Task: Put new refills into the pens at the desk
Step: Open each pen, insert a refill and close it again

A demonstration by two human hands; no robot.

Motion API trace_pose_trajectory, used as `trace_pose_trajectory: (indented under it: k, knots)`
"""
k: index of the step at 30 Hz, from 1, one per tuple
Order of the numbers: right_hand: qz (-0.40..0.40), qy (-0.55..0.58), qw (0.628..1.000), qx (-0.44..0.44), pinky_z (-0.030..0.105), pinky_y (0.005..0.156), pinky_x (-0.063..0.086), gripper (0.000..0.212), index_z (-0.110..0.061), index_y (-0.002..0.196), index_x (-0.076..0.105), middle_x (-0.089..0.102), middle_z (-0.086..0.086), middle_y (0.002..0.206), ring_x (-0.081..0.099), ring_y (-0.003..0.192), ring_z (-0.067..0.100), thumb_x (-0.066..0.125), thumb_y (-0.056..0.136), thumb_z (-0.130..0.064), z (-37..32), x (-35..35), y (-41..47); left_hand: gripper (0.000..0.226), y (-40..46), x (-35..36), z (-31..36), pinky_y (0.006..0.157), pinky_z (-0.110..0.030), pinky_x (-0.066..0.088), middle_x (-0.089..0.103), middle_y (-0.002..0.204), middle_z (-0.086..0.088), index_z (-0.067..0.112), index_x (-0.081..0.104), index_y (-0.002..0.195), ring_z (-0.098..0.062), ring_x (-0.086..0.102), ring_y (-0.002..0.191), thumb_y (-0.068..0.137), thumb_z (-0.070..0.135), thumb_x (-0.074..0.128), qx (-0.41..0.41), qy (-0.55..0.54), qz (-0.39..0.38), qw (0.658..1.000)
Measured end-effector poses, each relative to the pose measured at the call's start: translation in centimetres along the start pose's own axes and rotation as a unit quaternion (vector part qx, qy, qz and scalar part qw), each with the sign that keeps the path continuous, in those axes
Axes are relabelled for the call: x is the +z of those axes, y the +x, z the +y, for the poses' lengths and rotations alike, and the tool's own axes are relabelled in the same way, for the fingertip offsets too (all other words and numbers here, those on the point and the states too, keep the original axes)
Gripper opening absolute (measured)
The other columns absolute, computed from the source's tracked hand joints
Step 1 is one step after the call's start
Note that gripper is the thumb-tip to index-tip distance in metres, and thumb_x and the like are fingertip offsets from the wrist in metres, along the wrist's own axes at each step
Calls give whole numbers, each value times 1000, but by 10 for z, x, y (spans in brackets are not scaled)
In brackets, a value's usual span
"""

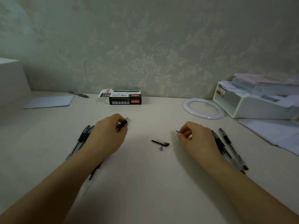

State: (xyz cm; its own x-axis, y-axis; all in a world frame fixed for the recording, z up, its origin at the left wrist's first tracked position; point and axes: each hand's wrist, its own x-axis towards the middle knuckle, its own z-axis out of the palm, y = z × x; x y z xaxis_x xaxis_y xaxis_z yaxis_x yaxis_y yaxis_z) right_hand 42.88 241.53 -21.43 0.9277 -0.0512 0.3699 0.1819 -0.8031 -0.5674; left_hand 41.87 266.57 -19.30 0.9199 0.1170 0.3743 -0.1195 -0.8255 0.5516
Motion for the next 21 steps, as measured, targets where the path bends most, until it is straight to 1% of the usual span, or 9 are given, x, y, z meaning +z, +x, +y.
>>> trace_pose_trajectory:
  k: [1, 2, 4, 6, 9, 12, 15, 19, 21]
  knots:
    - [4, -17, 1000, -1, 25, 63, 49, 7, -17, 87, 66, 66, -9, 77, 60, 73, 9, 67, 89, -23, 0, -1, -1, 9, 2, -2, -2, 54, -20, 31, 61, 83, 6, 21, 63, 96, -10, 51, 69, 91, 27, 57, -19, 12, -4, 1000]
    - [7, -33, 999, 0, 31, 67, 51, 6, -17, 88, 66, 67, -6, 79, 60, 77, 13, 66, 89, -23, 0, -3, -1, 8, 3, -5, -4, 52, -21, 31, 59, 78, 7, 22, 62, 93, -10, 52, 66, 91, 27, 57, -34, 24, -9, 999]
    - [4, -62, 998, 5, 35, 72, 52, 6, -18, 91, 66, 67, -4, 85, 60, 83, 16, 65, 89, -23, -1, -6, -3, 7, 4, -8, -7, 50, -20, 31, 56, 72, 7, 23, 60, 84, -6, 51, 63, 90, 27, 58, -45, 46, -14, 998]
    - [-6, -79, 997, 7, 36, 76, 52, 8, -19, 96, 66, 67, -2, 89, 60, 89, 18, 64, 91, -24, -2, -8, -4, 14, 3, -11, -10, 50, -22, 31, 56, 70, 5, 25, 56, 75, -6, 49, 62, 88, 28, 59, -49, 64, -13, 997]
    - [-13, -93, 996, 8, 38, 79, 52, 10, -18, 101, 65, 66, -1, 95, 60, 92, 19, 61, 93, -23, -3, -10, -4, 15, 4, -16, -13, 49, -23, 31, 57, 68, 3, 20, 60, 75, -9, 50, 62, 87, 29, 61, -60, 83, -12, 995]
    - [-12, -107, 994, 2, 39, 78, 53, 11, -18, 102, 65, 64, -1, 98, 60, 91, 18, 59, 94, -21, -3, -12, -4, 13, 5, -20, -15, 50, -23, 32, 58, 68, 3, 20, 63, 76, -10, 52, 63, 84, 30, 65, -63, 93, -25, 993]
    - [-5, -107, 994, -8, 38, 79, 52, 13, -19, 106, 64, 62, -2, 101, 59, 92, 18, 59, 94, -21, -4, -12, -4, 14, 4, -21, -14, 50, -22, 33, 58, 66, 3, 19, 64, 73, -9, 52, 62, 81, 30, 69, -53, 113, -57, 991]
    - [21, -86, 995, -44, 35, 78, 49, 16, -22, 108, 64, 61, -6, 101, 57, 88, 16, 60, 94, -25, -8, -8, -4, 20, 4, -28, -15, 49, -22, 31, 56, 63, 3, 22, 59, 66, -11, 52, 59, 82, 30, 68, -54, 117, -40, 991]
    - [27, -71, 995, -61, 34, 77, 49, 15, -22, 107, 65, 62, -7, 100, 57, 86, 16, 61, 93, -25, -10, -6, -5, 21, 6, -36, -17, 50, -22, 31, 57, 63, 3, 25, 58, 66, -10, 52, 60, 82, 32, 70, -63, 131, -56, 988]
